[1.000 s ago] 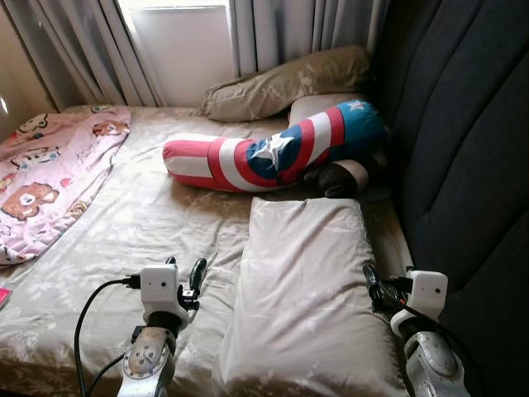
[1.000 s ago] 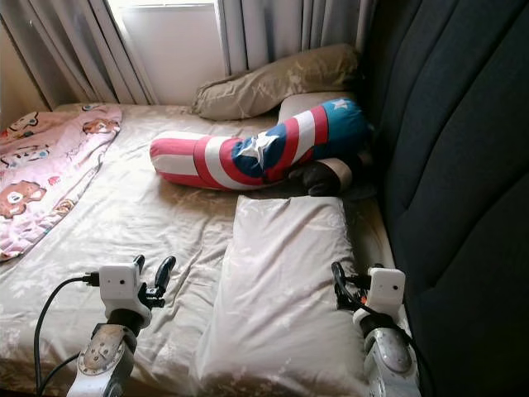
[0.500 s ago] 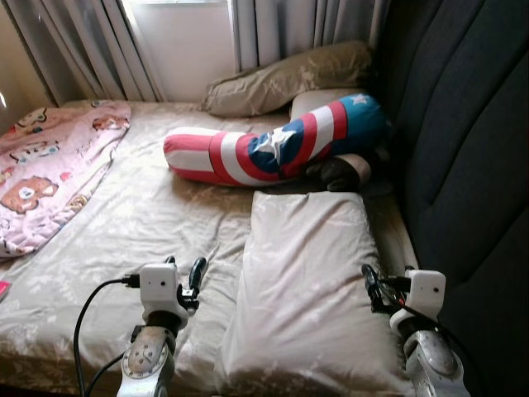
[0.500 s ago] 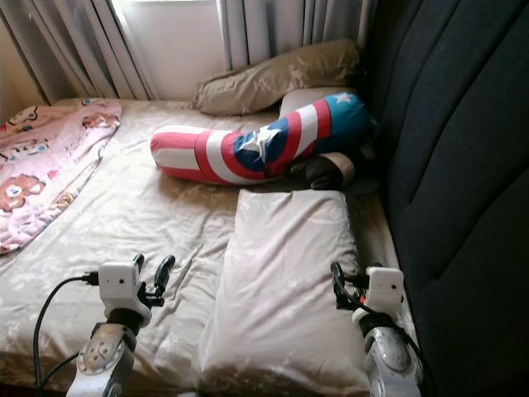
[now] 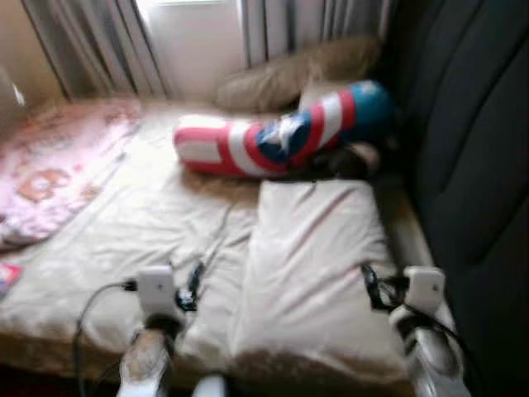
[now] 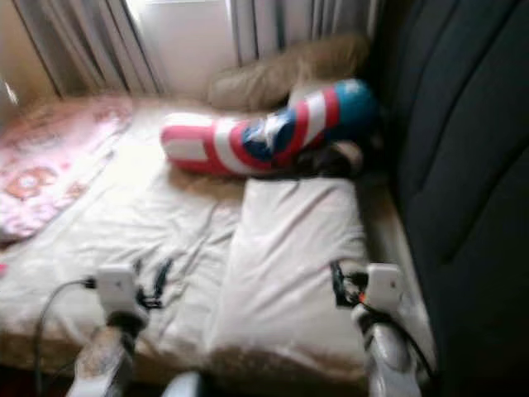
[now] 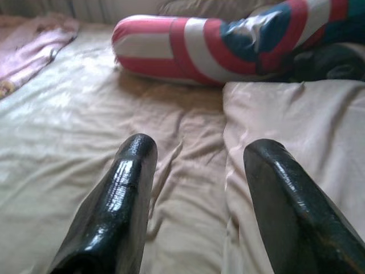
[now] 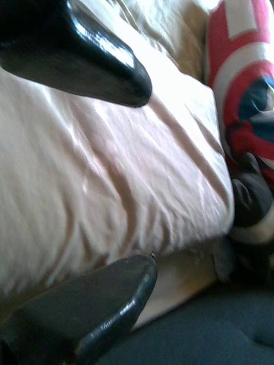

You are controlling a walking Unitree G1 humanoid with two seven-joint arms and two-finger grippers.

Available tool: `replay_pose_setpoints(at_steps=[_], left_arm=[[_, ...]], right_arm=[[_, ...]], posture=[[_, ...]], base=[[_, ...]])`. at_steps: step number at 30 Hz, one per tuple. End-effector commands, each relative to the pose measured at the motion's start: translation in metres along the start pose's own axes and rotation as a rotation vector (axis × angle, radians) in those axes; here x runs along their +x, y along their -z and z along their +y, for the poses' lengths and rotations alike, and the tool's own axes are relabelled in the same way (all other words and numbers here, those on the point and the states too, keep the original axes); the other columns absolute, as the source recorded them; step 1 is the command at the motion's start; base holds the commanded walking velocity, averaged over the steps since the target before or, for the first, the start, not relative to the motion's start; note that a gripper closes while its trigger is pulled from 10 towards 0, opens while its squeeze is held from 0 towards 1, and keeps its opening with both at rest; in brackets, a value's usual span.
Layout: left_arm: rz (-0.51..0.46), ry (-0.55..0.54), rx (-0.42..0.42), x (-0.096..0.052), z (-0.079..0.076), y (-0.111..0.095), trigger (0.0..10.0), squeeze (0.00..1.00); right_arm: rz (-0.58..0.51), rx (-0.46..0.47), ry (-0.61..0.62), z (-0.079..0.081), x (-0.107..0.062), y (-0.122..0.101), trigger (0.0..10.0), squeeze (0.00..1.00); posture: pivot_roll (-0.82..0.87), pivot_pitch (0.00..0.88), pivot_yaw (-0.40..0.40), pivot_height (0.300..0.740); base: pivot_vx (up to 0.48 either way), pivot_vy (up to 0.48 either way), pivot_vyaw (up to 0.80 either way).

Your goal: Clean up the room

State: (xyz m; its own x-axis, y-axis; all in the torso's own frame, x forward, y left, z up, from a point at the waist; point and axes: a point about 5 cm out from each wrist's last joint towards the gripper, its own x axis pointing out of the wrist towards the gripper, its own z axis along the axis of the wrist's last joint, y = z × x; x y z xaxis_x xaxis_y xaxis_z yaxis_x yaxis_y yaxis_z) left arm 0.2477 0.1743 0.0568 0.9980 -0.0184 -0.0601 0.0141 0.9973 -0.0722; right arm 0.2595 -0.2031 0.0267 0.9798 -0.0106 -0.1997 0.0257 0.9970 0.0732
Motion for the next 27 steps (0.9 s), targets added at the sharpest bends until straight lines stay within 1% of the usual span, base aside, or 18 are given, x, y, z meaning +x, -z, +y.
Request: replay_pose_setpoints(at_steps=[1, 3, 27], left_arm=[[-0.041, 0.015, 0.016, 0.0069, 0.0, -0.0118, 10.0, 0.0], [-0.041, 0.016, 0.016, 0.0071, 0.0, -0.012, 10.0, 0.0], [-0.026, 0.011, 0.021, 0.0075, 0.0013, -0.0117, 10.0, 0.0]], right_arm=[[-0.011, 0.002, -0.009, 0.0029, 0.0021, -0.0032, 10.0, 0.0], [-0.019, -0.001, -0.011, 0.0031, 0.0022, -0.0042, 10.0, 0.0], [-0.023, 0.004, -0.044, 0.0086, 0.0017, -0.004, 10.0, 0.0]], posture=[[-0.04, 0.0, 0.038, 0.662], [-0.04, 0.0, 0.039, 0.662], [-0.04, 0.0, 0.042, 0.662]], base=[[0.0, 0.0, -0.71], [0.0, 0.0, -0.56], [0.0, 0.0, 0.0]])
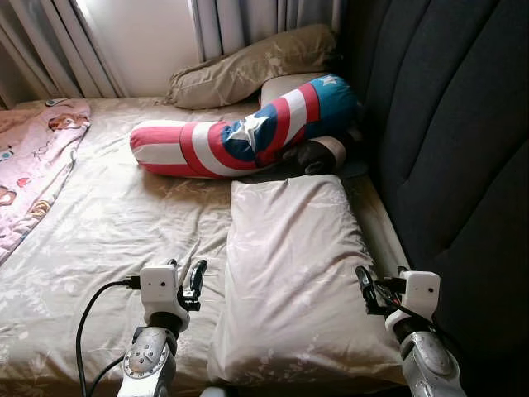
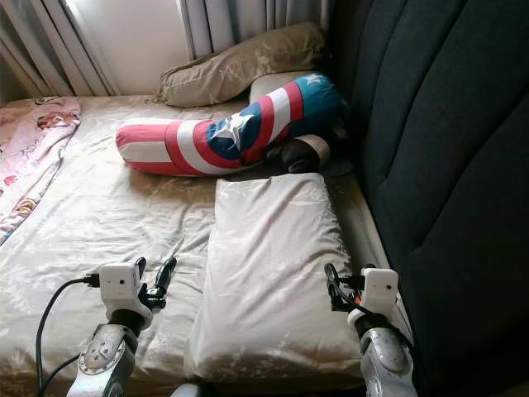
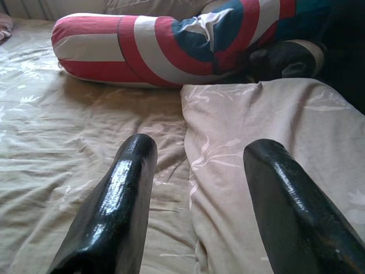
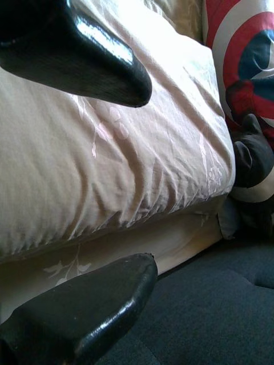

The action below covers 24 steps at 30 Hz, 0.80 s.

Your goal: Clean up the room

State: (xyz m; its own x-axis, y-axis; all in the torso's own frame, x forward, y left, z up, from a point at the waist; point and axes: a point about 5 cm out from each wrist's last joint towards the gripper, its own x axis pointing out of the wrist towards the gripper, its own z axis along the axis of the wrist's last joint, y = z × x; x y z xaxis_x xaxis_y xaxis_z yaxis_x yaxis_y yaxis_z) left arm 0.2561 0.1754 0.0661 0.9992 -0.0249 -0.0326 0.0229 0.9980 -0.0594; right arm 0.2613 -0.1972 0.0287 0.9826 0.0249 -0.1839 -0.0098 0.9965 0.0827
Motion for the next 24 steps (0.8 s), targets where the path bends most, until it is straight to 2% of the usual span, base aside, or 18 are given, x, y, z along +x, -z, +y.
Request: replay_pose_setpoints(at_steps=[1, 5, 24], left_arm=[[0.001, 0.002, 0.008, -0.0003, 0.0008, -0.002, 10.0, 0.0], [0.002, 0.004, 0.007, 0.0, 0.0007, -0.0018, 10.0, 0.0], [-0.002, 0.008, 0.009, 0.0012, 0.0008, -0.0026, 10.0, 0.0]], right_arm=[[-0.011, 0.001, -0.004, 0.0023, 0.0005, -0.0023, 10.0, 0.0], [-0.009, -0.002, 0.011, 0.0002, 0.0014, -0.0027, 10.0, 0.0], [-0.006, -0.004, 0.019, -0.0001, 0.0054, -0.0031, 10.0, 0.0]], posture=[[-0.04, 0.0, 0.042, 0.662], [-0.04, 0.0, 0.041, 0.662], [-0.03, 0.0, 0.042, 0.662]], base=[[0.0, 0.0, 0.0], [0.0, 0.0, 0.0], [0.274, 0.0, 0.0]])
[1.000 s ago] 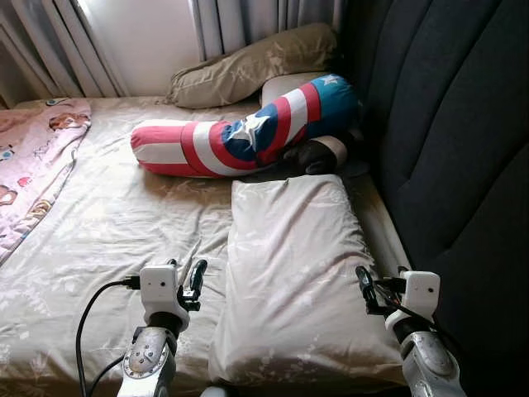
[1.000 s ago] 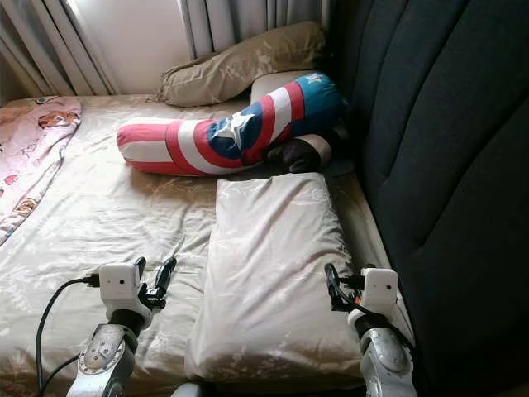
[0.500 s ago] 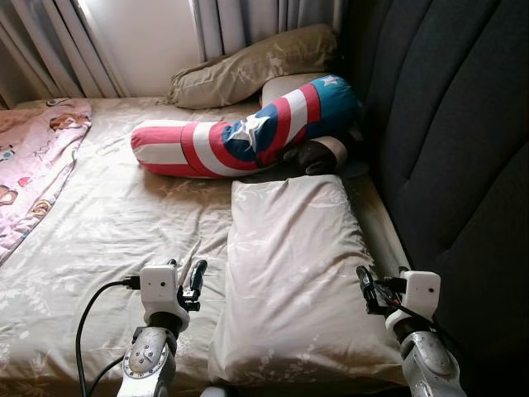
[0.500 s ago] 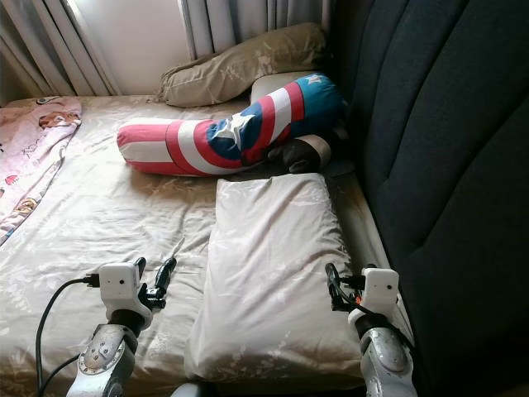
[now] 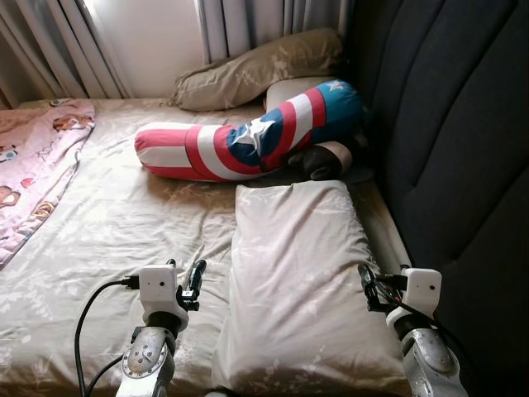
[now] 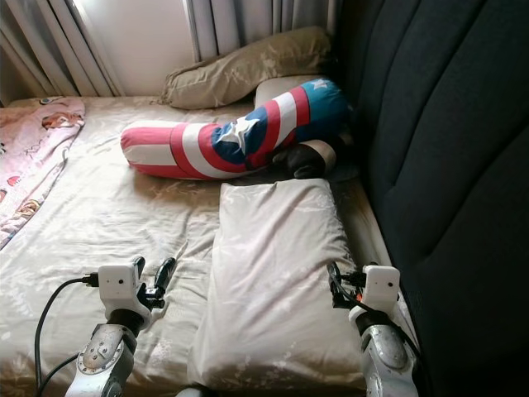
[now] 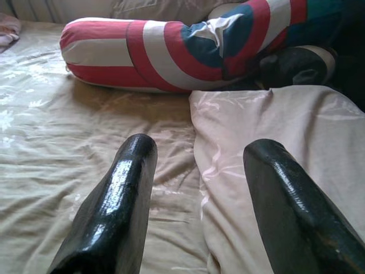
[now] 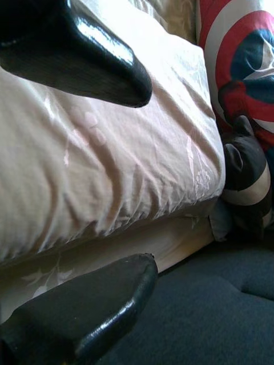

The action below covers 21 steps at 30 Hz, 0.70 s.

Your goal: Clean up the room

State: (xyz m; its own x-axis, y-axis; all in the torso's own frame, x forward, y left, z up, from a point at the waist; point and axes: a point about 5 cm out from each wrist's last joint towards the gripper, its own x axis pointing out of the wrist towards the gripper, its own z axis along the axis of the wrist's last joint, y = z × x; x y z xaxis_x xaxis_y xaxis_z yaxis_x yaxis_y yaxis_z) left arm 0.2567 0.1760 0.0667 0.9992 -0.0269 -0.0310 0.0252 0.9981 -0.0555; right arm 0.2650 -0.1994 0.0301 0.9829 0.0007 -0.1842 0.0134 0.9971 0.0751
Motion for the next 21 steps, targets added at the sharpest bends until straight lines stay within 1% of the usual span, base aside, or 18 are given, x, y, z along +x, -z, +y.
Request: replay_pose_setpoints(at_steps=[1, 13, 21], left_arm=[[-0.001, 0.006, 0.005, 0.0007, 0.0002, -0.0019, 10.0, 0.0], [-0.003, 0.012, 0.002, -0.0007, 0.0001, -0.002, 10.0, 0.0], [0.003, 0.032, 0.007, 0.0029, -0.0006, -0.0022, 10.0, 0.0]], right_arm=[[-0.005, -0.001, -0.006, 0.0026, 0.0025, -0.0011, 10.0, 0.0], [0.005, -0.008, -0.003, 0.003, 0.0028, 0.0012, 10.0, 0.0], [0.005, -0.006, 0.005, 0.0039, 0.0091, -0.0016, 10.0, 0.0]], posture=[[-0.03, 0.0, 0.042, 0.662], [-0.03, 0.0, 0.044, 0.662], [-0.03, 0.0, 0.043, 0.662]], base=[[0.315, 0.0, 0.0], [0.303, 0.0, 0.0], [0.0, 0.0, 0.0]])
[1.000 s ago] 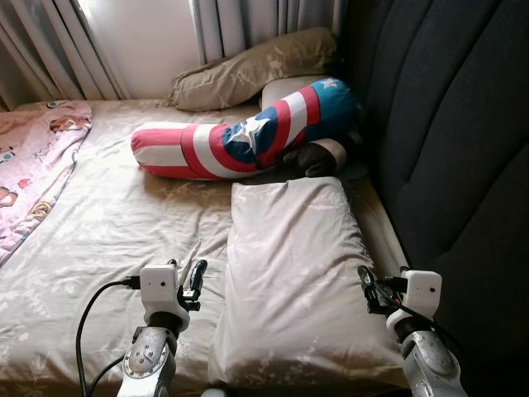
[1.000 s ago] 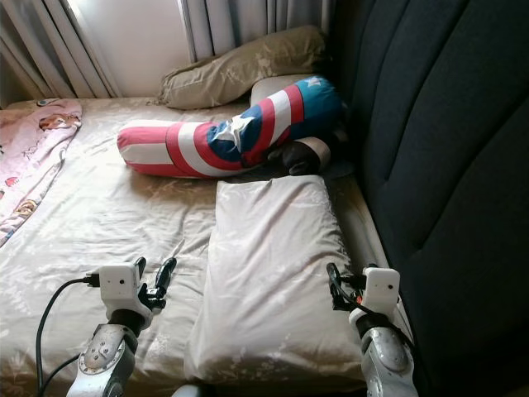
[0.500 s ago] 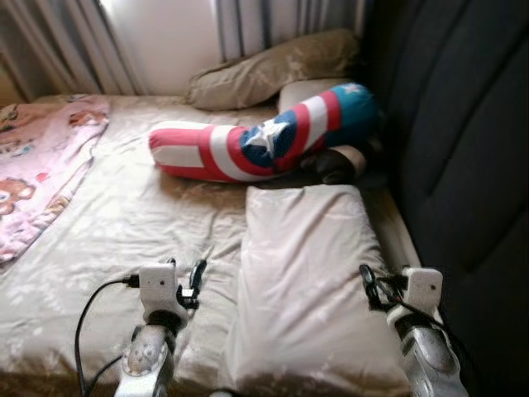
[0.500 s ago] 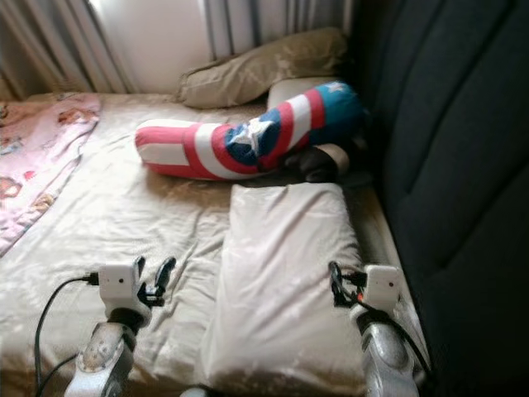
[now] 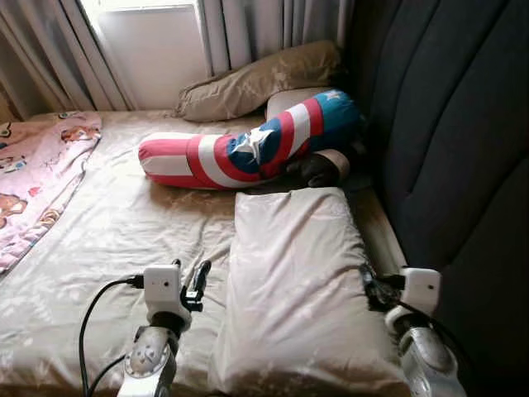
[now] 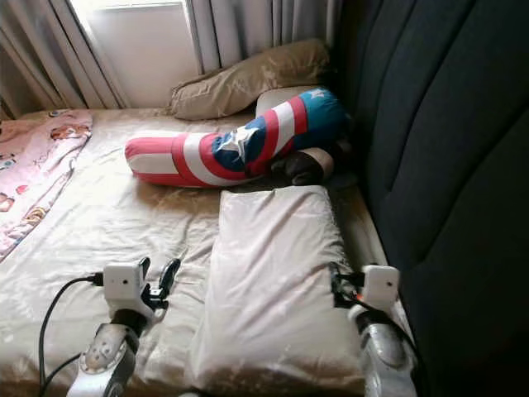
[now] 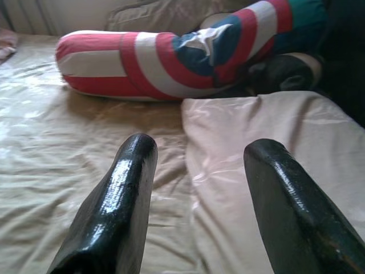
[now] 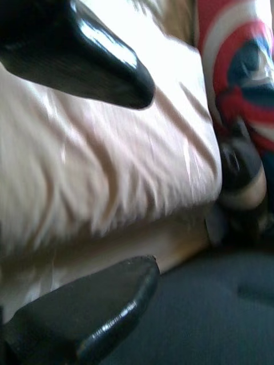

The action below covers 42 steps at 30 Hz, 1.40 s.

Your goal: Clean up the room

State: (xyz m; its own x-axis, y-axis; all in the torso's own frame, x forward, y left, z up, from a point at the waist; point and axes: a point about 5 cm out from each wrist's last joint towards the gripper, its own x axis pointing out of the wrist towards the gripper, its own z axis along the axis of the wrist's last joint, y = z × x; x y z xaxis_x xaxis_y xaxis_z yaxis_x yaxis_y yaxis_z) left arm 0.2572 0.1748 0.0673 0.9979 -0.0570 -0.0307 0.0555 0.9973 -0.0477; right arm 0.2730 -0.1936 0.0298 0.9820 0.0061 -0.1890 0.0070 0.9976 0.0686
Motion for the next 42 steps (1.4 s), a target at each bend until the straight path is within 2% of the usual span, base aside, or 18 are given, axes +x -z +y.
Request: replay_pose_setpoints(at_steps=[1, 6, 14, 23, 30, 35, 40, 41, 42], left_arm=[[0.003, 0.002, 0.0, 0.003, 0.001, -0.002, 10.0, 0.0], [0.003, 0.008, 0.023, 0.007, 0.004, -0.003, 10.0, 0.0], [0.002, 0.0, 0.022, 0.007, 0.005, -0.004, 10.0, 0.0], [-0.001, -0.01, 0.02, 0.007, 0.006, -0.004, 10.0, 0.0], [-0.002, -0.01, 0.022, 0.007, 0.007, -0.004, 10.0, 0.0], [0.004, 0.001, -0.002, 0.015, 0.007, -0.005, 10.0, 0.0], [0.03, 0.024, 0.019, 0.026, 0.007, -0.005, 10.0, 0.0], [0.038, 0.037, 0.035, 0.032, 0.007, -0.006, 10.0, 0.0], [0.037, 0.044, 0.04, 0.034, 0.007, -0.006, 10.0, 0.0]], right_arm=[[-0.003, 0.007, 0.01, -0.002, 0.002, -0.002, 10.0, 0.0], [-0.008, 0.002, 0.002, -0.001, 0.006, -0.005, 10.0, 0.0], [-0.001, 0.006, 0.002, -0.001, 0.003, 0.0, 10.0, 0.0], [-0.001, 0.007, -0.007, 0.0, 0.003, -0.001, 10.0, 0.0], [0.005, 0.003, -0.05, 0.006, 0.005, -0.002, 10.0, 0.0], [0.027, -0.011, -0.075, 0.015, 0.014, -0.003, 10.0, 0.0], [0.067, -0.012, -0.057, 0.015, 0.022, -0.004, 10.0, 0.0], [0.088, -0.006, -0.048, 0.015, 0.027, -0.004, 10.0, 0.53], [0.104, -0.011, -0.044, 0.014, 0.029, -0.003, 10.0, 0.87]], posture=[[-0.03, 0.0, 0.043, 0.662], [-0.03, 0.0, 0.043, 0.662], [-0.03, 0.0, 0.042, 0.662], [-0.03, 0.0, 0.04, 0.662], [-0.03, 0.0, 0.039, 0.662], [-0.03, 0.0, 0.036, 0.662], [-0.02, 0.0, 0.037, 0.662], [-0.02, 0.0, 0.04, 0.662], [-0.02, 0.0, 0.042, 0.662]], base=[[0.0, 0.0, 0.0], [0.0, 0.0, 0.0], [0.0, -0.295, 0.0], [0.0, 0.0, 0.0], [0.0, 0.0, 0.0], [0.0, 0.0, 0.0], [0.0, 0.0, 0.0], [0.0, 0.0, 0.0], [0.0, 0.0, 0.0]])
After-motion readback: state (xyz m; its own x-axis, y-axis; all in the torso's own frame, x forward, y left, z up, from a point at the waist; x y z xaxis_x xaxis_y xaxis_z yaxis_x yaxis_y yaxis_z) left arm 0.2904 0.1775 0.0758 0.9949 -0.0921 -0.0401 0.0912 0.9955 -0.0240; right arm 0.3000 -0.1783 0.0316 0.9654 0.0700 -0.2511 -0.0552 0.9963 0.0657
